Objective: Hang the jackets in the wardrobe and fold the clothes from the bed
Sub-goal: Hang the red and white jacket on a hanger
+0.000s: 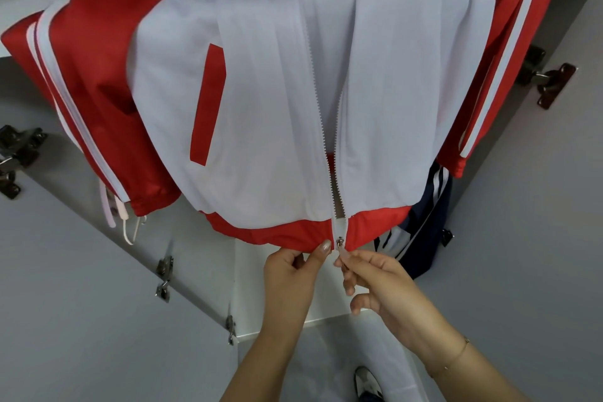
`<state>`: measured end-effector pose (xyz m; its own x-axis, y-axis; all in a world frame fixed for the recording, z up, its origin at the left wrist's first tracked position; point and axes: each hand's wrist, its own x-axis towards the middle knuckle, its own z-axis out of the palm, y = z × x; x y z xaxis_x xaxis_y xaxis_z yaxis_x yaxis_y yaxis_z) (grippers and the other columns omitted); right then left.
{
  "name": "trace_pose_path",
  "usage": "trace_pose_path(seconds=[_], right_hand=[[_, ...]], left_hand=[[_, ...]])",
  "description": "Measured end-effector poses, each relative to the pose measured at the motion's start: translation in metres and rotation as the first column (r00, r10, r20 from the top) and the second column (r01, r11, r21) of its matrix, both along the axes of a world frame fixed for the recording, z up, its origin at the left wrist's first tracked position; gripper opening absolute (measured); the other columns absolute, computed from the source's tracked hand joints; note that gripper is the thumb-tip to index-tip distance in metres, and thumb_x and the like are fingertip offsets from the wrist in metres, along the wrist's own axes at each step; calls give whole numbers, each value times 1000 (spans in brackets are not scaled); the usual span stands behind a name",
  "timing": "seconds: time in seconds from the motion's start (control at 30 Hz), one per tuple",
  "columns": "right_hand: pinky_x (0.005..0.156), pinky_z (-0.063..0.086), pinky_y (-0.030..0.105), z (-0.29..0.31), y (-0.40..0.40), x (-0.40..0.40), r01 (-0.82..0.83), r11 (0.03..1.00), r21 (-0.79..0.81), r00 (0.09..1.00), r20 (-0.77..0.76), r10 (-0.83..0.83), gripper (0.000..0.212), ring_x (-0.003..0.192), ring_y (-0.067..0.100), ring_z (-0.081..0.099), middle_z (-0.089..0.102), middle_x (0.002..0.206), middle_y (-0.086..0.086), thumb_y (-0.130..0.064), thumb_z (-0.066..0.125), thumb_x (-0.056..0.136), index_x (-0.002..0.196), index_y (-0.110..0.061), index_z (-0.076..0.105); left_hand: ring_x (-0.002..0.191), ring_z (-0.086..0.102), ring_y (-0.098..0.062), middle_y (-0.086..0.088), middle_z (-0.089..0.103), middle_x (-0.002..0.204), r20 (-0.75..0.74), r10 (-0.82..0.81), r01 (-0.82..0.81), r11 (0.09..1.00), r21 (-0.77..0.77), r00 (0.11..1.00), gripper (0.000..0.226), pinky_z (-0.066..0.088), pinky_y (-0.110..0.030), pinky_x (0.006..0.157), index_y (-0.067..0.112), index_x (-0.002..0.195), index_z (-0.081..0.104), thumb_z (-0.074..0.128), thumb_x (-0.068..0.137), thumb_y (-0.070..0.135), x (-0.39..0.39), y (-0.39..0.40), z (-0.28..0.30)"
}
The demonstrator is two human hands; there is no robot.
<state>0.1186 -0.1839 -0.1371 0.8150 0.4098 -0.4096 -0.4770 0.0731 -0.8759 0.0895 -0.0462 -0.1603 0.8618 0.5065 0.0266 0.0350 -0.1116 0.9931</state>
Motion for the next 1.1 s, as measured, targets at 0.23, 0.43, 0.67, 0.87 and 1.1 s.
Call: trace_pose_path(seconds=[0.23,0.43,0.67,0.87,1.1], right_hand=[[33,36,19,23,0,10,34,990,136,995,-101,-20,18,40,10,44,50,55,3,-19,61,92,79,-6,64],[36,35,18,89,9,51,65,975,210,986,140,-96,23,40,8,41,48,51,-3,-17,56,96,76,-9,64],[37,41,24,133,20,74,-98,995,-16,897,432,95,22,42,14,46,56,55,4,-14,58,96,82,-3,70],[38,40,25,148,20,77,-161,974,-160,850,479,219,22,40,16,43,47,51,6,-13,55,96,86,-2,71],[33,29,18,167,20,81,-202,979,22,905,387,177,24,39,12,35,37,51,2,-10,52,95,79,-5,69]], left_hand=[[46,31,-8,9,35,44,-19,30,-27,991,135,999,50,33,-12,51,27,44,44,78,80,23,2,-2,-10],[44,30,-9,7,30,43,-100,23,-4,982,187,995,52,33,-15,50,25,46,39,78,81,25,4,3,-17],[79,61,7,21,70,84,-394,-251,388,865,320,884,27,47,-10,69,32,85,69,56,87,56,-12,34,46],[77,55,4,23,55,87,7,-12,5,741,672,1000,35,37,-9,62,40,93,50,58,74,68,18,27,120],[62,52,-6,11,52,66,97,-26,-49,716,696,995,27,41,-13,58,31,71,48,56,95,41,59,14,106]])
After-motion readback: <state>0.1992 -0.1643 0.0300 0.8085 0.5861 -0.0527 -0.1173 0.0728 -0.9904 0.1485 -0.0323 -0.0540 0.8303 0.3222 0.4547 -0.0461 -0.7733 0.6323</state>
